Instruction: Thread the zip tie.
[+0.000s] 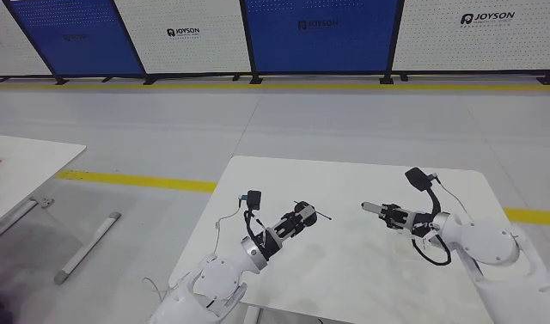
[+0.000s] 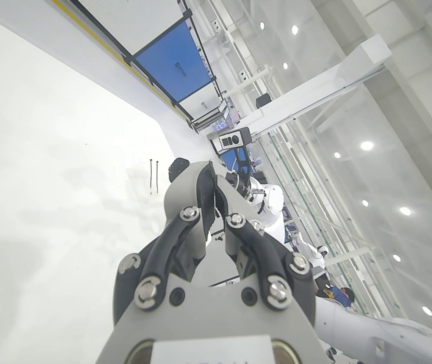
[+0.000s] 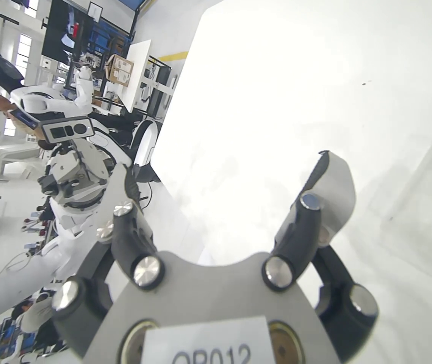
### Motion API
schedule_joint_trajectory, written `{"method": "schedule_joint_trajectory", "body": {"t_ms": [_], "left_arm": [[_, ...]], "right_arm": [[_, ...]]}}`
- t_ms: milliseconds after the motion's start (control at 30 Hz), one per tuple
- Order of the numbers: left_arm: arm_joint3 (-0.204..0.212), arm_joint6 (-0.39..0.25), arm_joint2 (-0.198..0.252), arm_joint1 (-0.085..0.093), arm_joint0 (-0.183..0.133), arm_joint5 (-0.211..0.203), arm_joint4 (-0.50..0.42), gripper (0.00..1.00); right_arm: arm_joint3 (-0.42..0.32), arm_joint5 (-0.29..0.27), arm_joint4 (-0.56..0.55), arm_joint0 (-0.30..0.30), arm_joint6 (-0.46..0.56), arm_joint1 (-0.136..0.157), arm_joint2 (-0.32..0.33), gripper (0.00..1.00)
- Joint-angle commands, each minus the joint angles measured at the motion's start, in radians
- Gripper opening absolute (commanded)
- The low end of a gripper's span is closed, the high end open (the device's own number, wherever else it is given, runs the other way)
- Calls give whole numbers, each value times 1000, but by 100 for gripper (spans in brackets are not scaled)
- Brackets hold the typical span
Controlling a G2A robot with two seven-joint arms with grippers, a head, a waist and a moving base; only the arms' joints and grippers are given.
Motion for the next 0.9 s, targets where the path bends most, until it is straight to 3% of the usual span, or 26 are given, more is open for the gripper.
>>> {"method": "schedule_joint_trajectory", "body": {"t_ms": [0,233,433,567,667,867], "left_arm": [[0,0,0,0,0,0,0,0],[0,0,0,0,0,0,0,0],[0,0,0,0,0,0,0,0],[0,0,0,0,0,0,0,0],[0,0,0,0,0,0,0,0],[0,0,0,0,0,0,0,0]], "right_arm": [[0,0,0,0,0,0,0,100],[-20,-11,-41,-3,4,8,25,100],[-40,-88,-136,51,213,34,67,100],[-18,-132,-210,126,356,40,32,100],[39,-111,-238,182,415,33,-23,100],[47,-107,-239,187,416,32,-28,100]]}}
